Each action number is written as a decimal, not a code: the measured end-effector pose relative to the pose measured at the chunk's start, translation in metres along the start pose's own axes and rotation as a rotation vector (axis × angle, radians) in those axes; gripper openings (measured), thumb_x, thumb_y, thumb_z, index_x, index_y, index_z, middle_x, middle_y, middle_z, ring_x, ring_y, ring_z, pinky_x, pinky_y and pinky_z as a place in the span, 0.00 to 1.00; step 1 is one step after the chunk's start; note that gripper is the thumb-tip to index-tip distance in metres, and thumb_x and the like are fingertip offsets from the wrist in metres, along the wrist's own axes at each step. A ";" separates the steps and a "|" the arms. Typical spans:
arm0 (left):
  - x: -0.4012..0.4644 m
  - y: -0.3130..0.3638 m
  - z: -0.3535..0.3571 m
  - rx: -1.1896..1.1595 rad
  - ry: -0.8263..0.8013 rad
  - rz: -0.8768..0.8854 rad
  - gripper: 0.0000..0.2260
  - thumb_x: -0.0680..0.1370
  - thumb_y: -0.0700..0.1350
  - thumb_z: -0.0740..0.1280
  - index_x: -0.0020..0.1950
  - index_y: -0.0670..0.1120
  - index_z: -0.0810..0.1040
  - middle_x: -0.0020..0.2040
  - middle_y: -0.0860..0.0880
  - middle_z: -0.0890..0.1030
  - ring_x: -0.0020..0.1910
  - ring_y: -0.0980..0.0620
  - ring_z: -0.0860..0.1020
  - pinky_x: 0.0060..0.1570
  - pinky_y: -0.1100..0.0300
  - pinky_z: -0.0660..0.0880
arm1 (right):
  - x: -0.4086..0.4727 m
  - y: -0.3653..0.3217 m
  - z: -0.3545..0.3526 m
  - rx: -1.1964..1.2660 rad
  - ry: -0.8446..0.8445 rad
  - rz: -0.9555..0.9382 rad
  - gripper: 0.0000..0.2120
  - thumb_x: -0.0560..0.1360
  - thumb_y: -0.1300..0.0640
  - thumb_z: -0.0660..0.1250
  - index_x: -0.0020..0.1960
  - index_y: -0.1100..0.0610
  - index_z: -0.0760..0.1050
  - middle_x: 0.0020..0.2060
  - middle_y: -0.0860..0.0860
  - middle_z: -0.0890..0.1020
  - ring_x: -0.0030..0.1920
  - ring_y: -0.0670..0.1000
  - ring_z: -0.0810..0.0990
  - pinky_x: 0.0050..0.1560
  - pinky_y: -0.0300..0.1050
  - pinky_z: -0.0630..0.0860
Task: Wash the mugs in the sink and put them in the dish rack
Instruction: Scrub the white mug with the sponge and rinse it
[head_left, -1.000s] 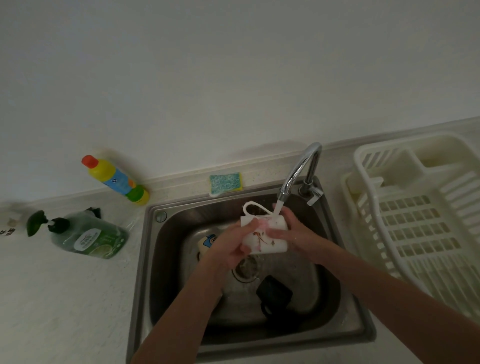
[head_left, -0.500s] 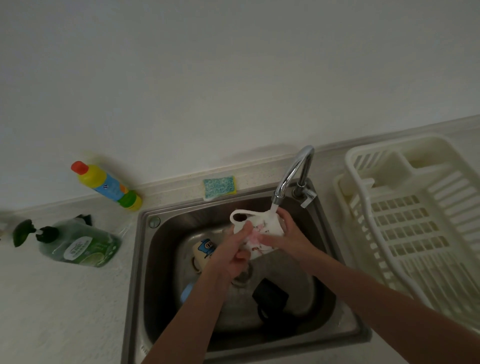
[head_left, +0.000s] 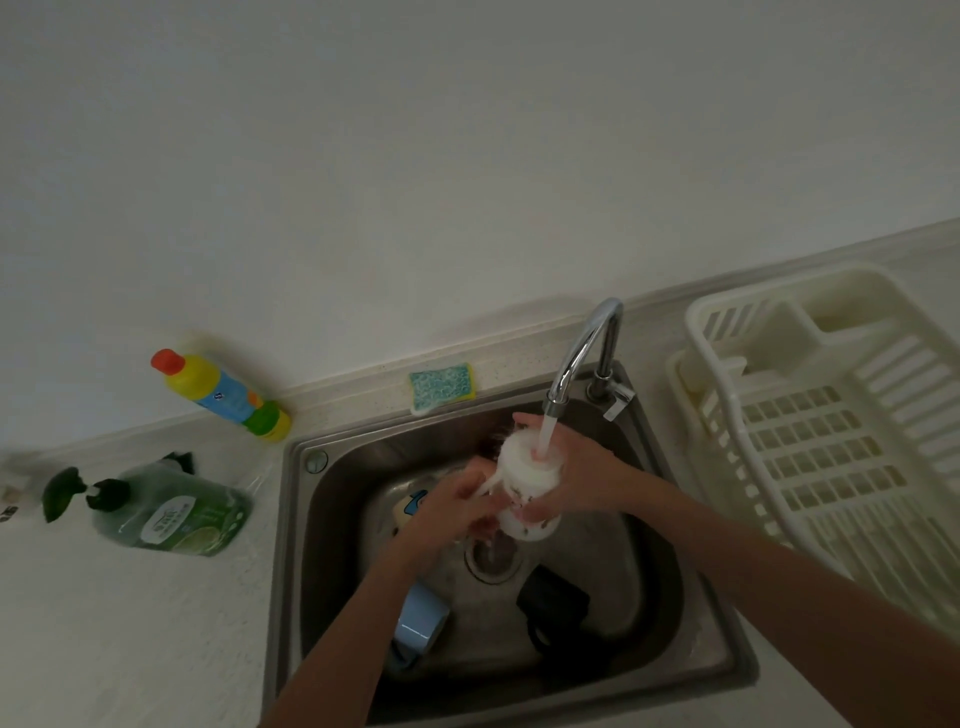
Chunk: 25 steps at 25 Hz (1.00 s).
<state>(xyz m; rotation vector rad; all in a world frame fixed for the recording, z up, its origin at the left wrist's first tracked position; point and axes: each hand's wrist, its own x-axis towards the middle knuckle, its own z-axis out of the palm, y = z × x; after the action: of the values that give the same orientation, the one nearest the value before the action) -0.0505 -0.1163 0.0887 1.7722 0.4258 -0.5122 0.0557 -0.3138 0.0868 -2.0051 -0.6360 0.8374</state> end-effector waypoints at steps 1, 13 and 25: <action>0.002 0.001 0.001 -0.067 -0.015 0.001 0.13 0.76 0.51 0.72 0.57 0.45 0.81 0.52 0.41 0.84 0.45 0.44 0.83 0.50 0.50 0.80 | -0.001 -0.001 -0.004 -0.002 0.005 -0.002 0.54 0.52 0.42 0.83 0.73 0.37 0.59 0.65 0.38 0.70 0.65 0.42 0.72 0.66 0.49 0.74; 0.019 0.010 0.042 0.041 -0.052 0.152 0.13 0.78 0.51 0.70 0.45 0.41 0.82 0.33 0.50 0.81 0.31 0.53 0.77 0.33 0.62 0.73 | -0.044 0.032 -0.013 0.245 0.151 0.038 0.48 0.61 0.57 0.82 0.73 0.43 0.59 0.66 0.43 0.72 0.67 0.43 0.72 0.67 0.52 0.74; -0.003 0.002 -0.003 0.197 0.143 0.107 0.08 0.82 0.45 0.63 0.53 0.43 0.79 0.46 0.45 0.85 0.44 0.47 0.84 0.48 0.50 0.82 | -0.001 0.002 0.014 0.200 0.118 0.014 0.44 0.62 0.55 0.83 0.71 0.46 0.62 0.63 0.41 0.75 0.64 0.43 0.74 0.62 0.41 0.75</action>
<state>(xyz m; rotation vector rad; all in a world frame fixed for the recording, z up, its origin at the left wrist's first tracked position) -0.0521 -0.1143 0.0927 2.0177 0.3871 -0.3624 0.0446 -0.3080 0.0790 -1.8640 -0.4531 0.7536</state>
